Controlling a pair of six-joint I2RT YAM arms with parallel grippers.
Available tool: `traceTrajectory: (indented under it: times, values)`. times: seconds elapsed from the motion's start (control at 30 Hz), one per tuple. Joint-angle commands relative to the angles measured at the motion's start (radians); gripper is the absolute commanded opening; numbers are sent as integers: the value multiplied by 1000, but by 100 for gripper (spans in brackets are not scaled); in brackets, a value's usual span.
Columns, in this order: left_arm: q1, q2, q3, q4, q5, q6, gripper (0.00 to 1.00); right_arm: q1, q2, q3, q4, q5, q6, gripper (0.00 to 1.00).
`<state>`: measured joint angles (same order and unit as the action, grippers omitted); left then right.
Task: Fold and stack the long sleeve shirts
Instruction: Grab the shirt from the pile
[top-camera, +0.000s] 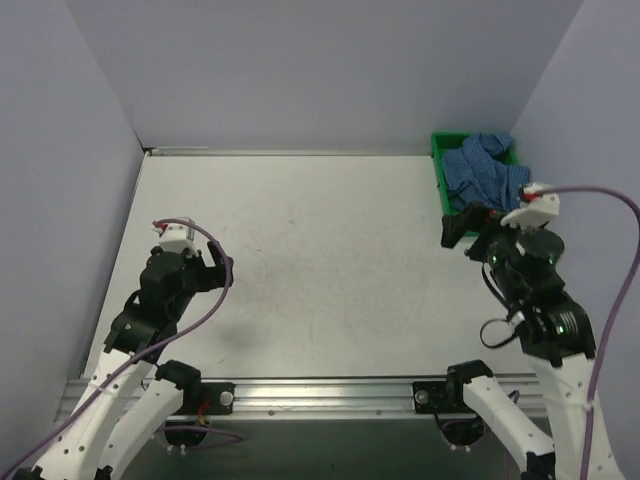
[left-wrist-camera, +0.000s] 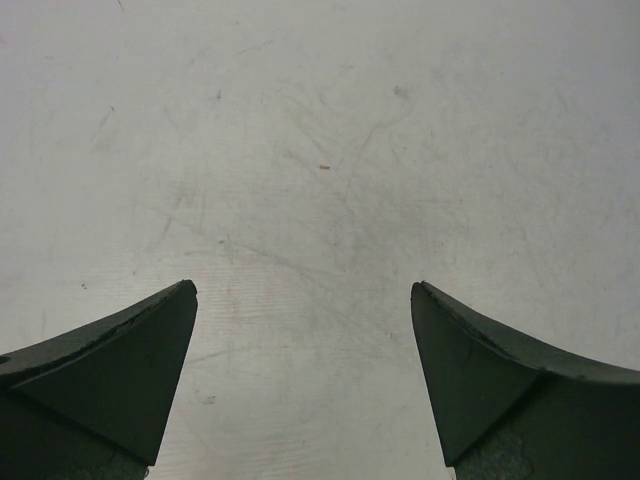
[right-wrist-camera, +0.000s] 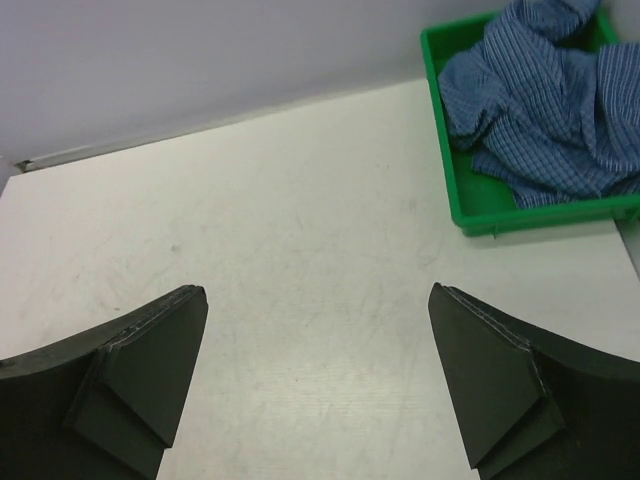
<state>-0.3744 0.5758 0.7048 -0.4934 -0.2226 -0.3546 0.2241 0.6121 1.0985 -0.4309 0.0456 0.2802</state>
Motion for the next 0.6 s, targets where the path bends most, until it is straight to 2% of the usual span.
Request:
traceTrajectory:
  times: [0.0, 0.13, 0.17, 0.23, 0.3, 0.4, 0.57]
  values:
    - [3, 33, 32, -24, 32, -3, 98, 4, 221, 76, 18, 150, 176, 100]
    - [51, 21, 1, -14, 115, -18, 97, -44, 463, 171, 18, 322, 214, 100]
    - [64, 15, -7, -5, 147, -20, 97, -75, 563, 191, 18, 316, 223, 100]
    - [68, 12, -8, 3, 154, -20, 97, -187, 664, 257, 18, 248, 272, 100]
    - [68, 6, -8, 3, 143, -15, 97, -247, 809, 309, 21, 276, 280, 100]
    - [69, -1, -11, -4, 134, -17, 97, -296, 1010, 435, 23, 300, 267, 100]
    - [72, 24, -10, -7, 129, -14, 98, -373, 1294, 648, 63, 208, 272, 100]
